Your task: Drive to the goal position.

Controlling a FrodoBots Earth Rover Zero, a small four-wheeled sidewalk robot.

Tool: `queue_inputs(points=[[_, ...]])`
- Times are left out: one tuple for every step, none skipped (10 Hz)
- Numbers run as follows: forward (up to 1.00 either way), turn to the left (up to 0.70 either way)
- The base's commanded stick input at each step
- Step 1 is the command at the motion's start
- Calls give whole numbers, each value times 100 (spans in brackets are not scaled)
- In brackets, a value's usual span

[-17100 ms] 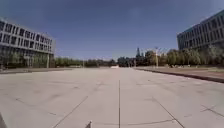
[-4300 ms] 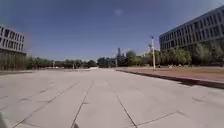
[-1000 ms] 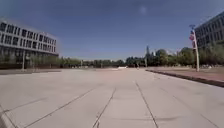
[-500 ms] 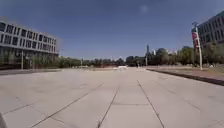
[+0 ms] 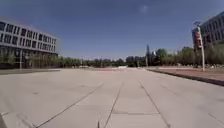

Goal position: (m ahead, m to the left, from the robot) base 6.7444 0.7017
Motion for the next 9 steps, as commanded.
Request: queue_inputs(points=[[70,0],[70,0],[70,0],[70,0],[70,0],[70,0],[70,0],[70,0],[70,0]])
